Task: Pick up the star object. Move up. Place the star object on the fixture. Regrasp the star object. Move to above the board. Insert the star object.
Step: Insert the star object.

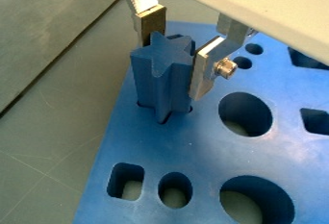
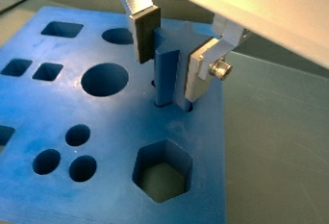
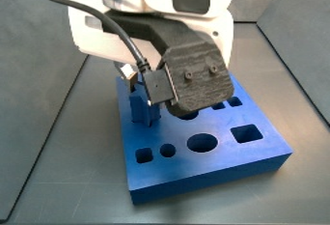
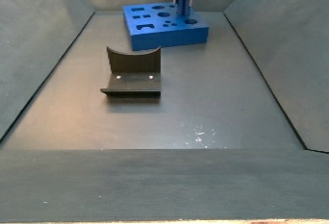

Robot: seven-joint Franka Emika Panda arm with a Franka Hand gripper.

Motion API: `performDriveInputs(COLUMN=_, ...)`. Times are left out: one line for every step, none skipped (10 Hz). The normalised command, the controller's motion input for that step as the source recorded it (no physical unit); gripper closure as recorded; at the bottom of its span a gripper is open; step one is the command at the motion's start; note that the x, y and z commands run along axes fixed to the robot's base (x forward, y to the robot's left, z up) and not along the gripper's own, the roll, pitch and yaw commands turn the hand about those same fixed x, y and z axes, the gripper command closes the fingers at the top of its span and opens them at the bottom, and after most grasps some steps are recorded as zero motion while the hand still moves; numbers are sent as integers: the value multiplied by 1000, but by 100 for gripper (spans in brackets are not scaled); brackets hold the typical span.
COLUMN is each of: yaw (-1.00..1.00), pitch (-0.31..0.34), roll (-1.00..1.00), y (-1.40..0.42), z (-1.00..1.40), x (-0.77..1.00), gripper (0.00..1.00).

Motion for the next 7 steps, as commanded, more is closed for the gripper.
performDriveInputs(yaw=0, pitch=-480, roll=286, y=-86, z=-746, x=-74, gripper=100)
performDriveInputs(yaw=0, pitch=-383, roll=200, y=-129, z=-923, x=-191, gripper=100)
performDriveInputs(yaw=106, pitch=-231, roll=143, y=-71, z=-1000, x=-311, gripper=100)
performDriveInputs(yaw=143, pitch=-197, roll=114, y=-63, z=-1000, x=-323, gripper=100)
performDriveInputs(yaw=-71, pitch=69, roll=-197, y=94, z=0, x=63, gripper=100)
performDriveInputs(yaw=0, pitch=0, roll=6, y=0, z=0, x=0, gripper=100)
performDriveInputs(yaw=0, pitch=0, roll=0, y=0, z=0, x=0, gripper=100)
